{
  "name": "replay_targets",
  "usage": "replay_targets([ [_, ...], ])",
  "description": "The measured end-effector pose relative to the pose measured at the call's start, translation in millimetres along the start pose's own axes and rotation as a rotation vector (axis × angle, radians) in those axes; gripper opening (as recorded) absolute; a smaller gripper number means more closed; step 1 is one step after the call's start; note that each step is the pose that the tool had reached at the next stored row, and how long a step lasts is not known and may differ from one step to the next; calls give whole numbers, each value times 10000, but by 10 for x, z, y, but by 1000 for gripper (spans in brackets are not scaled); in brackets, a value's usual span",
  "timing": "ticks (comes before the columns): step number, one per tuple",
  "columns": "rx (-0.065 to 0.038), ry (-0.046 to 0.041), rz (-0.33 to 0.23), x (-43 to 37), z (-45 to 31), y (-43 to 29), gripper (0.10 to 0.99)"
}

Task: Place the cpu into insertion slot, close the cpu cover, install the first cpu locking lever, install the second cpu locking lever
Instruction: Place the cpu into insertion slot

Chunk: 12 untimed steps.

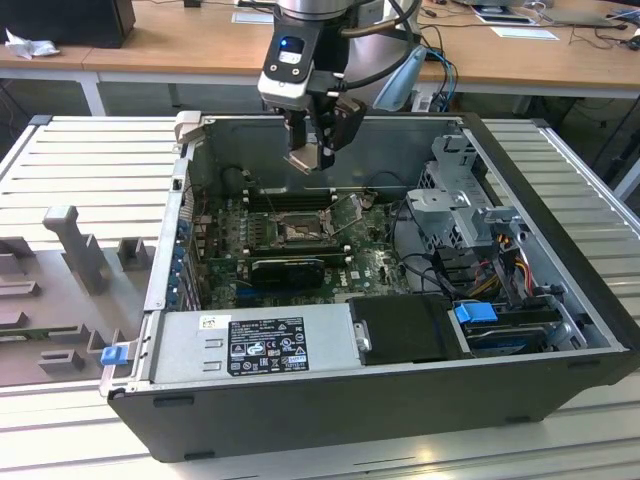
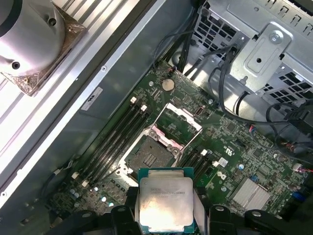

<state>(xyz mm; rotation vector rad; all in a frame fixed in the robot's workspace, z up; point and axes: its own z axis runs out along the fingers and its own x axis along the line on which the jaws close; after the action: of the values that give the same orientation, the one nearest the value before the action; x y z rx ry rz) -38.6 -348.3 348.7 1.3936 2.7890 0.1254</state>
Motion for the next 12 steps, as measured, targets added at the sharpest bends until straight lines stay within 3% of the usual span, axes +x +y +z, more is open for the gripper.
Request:
replay_targets([
  [12, -9, -41, 507, 0, 0, 0, 529],
])
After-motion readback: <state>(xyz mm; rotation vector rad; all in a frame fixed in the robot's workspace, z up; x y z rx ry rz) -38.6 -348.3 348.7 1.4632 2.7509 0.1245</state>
